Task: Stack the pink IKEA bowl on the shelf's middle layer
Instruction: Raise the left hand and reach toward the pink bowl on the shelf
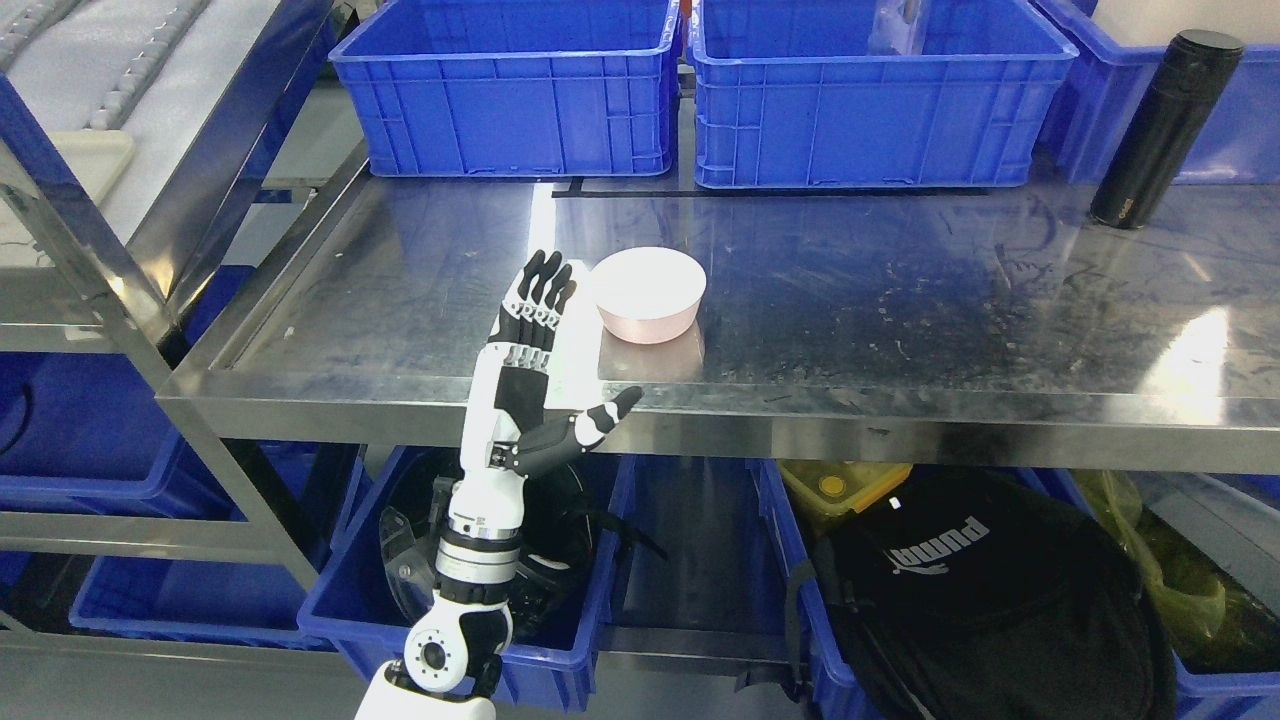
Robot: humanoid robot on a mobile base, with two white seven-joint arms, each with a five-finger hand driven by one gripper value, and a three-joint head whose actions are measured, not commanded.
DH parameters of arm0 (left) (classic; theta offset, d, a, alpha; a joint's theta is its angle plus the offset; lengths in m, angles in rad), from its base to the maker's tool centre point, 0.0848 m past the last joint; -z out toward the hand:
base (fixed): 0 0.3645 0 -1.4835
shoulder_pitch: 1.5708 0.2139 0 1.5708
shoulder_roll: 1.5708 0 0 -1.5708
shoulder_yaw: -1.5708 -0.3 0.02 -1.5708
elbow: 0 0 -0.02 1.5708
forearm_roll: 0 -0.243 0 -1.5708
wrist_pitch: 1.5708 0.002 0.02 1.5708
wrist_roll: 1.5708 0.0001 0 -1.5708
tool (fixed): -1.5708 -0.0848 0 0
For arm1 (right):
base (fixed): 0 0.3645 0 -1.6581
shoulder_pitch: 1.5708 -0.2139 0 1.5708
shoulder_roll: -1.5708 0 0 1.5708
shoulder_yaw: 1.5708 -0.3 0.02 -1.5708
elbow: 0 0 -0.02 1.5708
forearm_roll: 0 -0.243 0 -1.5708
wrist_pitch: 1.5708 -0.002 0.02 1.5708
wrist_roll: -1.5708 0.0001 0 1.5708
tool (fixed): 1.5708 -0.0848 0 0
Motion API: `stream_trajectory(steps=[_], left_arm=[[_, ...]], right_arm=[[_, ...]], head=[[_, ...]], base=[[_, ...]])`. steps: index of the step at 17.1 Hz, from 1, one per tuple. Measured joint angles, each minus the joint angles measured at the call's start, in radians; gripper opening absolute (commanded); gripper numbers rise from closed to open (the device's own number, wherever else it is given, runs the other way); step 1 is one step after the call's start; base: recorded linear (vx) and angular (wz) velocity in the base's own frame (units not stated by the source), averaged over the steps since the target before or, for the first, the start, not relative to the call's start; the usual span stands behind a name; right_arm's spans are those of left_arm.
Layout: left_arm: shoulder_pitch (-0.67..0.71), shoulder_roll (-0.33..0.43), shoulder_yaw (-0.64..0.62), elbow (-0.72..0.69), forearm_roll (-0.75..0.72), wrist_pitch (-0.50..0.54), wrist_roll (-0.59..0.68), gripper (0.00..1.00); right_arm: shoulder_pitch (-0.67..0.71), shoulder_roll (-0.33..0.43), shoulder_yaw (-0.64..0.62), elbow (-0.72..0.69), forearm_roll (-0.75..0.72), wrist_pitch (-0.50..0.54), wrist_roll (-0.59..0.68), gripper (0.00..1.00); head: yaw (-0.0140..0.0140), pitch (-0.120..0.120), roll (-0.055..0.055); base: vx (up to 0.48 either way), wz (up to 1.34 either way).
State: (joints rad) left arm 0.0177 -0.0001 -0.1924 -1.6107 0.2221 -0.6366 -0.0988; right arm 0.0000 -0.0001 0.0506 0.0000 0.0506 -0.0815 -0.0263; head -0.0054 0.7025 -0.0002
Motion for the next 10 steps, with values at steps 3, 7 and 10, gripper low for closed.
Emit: stream_trajectory(steps=[3, 7, 10], left_arm=[[0.017, 0.0, 0.035, 0.0, 0.0, 0.046, -0.004, 0.99], [-0.048, 0.027, 0.076, 0.001, -0.036, 0.148, -0.009, 0.99], [-0.172, 0.108, 0.093, 0.002, -0.116, 0.291, -0.127, 0.99]], right_arm=[[0.0, 0.0, 0.0, 0.0, 0.0, -0.001, 0.0, 1.0], [0.0, 0.0, 0.0, 0.0, 0.0, -0.001, 0.0, 1.0], [0.0, 0.0, 0.0, 0.0, 0.0, -0.002, 0.0, 1.0]], head=[[0.0, 0.0, 0.0], [0.0, 0.0, 0.0], [0.0, 0.0, 0.0]], base=[[0.0, 0.0], [0.0, 0.0], [0.0, 0.0]])
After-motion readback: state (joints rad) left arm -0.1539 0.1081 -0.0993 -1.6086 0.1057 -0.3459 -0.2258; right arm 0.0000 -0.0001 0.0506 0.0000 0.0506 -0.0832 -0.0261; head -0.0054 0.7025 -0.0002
